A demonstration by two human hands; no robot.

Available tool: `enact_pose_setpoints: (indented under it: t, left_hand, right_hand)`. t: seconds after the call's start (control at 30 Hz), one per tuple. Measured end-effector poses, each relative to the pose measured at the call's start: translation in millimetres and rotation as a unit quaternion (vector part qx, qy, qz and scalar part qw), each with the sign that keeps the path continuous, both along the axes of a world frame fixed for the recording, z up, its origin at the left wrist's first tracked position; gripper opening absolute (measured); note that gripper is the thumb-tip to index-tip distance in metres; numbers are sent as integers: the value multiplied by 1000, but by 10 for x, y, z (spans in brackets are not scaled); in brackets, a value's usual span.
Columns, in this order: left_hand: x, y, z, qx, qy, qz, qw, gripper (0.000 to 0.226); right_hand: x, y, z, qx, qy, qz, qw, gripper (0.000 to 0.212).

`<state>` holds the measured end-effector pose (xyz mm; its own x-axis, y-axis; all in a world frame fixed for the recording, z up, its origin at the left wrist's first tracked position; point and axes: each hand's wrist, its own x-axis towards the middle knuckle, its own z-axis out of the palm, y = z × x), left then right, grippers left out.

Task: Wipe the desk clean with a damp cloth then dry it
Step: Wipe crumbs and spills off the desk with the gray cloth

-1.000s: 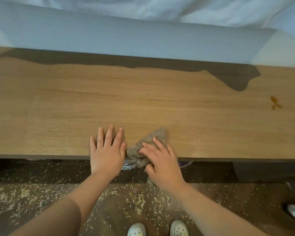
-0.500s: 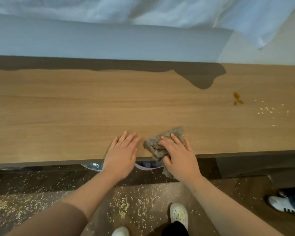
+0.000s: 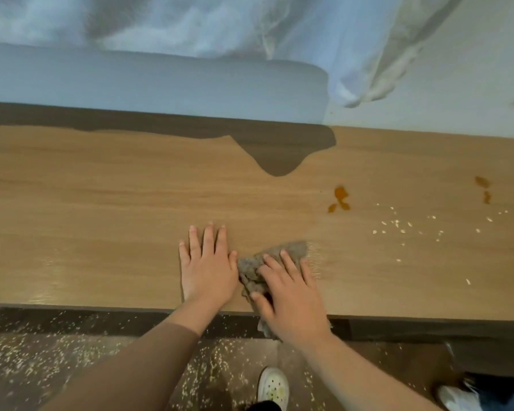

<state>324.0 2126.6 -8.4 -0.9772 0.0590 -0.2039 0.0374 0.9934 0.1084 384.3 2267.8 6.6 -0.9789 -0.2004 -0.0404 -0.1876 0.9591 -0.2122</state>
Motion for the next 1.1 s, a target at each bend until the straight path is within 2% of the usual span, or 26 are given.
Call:
enact_pose_setpoints:
  t: [0.07, 0.13, 0.2, 0.23, 0.3, 0.37, 0.4, 0.47, 0.53, 0.6, 0.67, 0.73, 0.83, 0.9, 1.0, 1.1]
  left_hand:
    - [-4, 34, -26, -1, 5, 14, 1000, 57]
    - [24, -3, -49, -11, 11, 10, 1000, 56]
    - [36, -5, -50, -17, 13, 11, 1000, 56]
    - [30, 13, -47, -15, 13, 14, 1000, 56]
    - [-3, 49, -38, -1, 11, 18, 1000, 56]
    - [-50, 35, -32, 6, 16, 6, 1000, 60]
    - [-75, 23, -40, 2, 19, -4, 1000, 67]
    - [-115, 4, -88, 3, 22, -26, 999, 80]
    - [-136, 4, -119, 5, 22, -32, 999, 77]
    - [-155, -12, -132, -3, 28, -42, 999, 66]
    - [-223, -36, -151, -13, 51, -62, 997, 57]
    - [-311, -41, -137, -20, 56, -79, 995, 55]
    - [-487, -2, -107, -15, 56, -101, 993, 57]
    - [-625, 43, -88, -8, 43, -110, 993, 58]
    - [-821, 128, -101, 4, 36, -117, 992, 57]
    - [-944, 208, -72, -2, 9, -119, 993, 74]
  right_hand:
    - [-148, 329, -21, 18, -9, 26, 999, 38]
    - [-386, 692, -22, -5, -34, -72, 997, 38]
    - [-542, 875, 12, -25, -21, -184, 982, 38]
    - [-575, 857, 44, -32, -13, -205, 978, 36]
    - [-471, 638, 53, -42, -21, -171, 984, 28]
    - [-261, 386, 9, -37, -15, -46, 998, 24]
    - [-187, 334, 26, -28, -21, 12, 999, 25]
    - [-344, 452, 27, -1, -27, 50, 998, 28]
    - [-703, 675, -12, -22, -49, -10, 998, 29]
    - [-997, 823, -17, -26, -36, -126, 991, 33]
    - [-1100, 803, -31, -18, -28, -182, 983, 41]
    - [-943, 639, -62, 9, -28, -152, 988, 45]
    - [-575, 435, -54, 27, -14, -29, 999, 45]
    - [-640, 519, -76, 45, -31, 3, 999, 44]
    - [-1160, 704, -110, 42, -8, -63, 997, 45]
    - [-1654, 720, -74, 9, -52, -165, 985, 44]
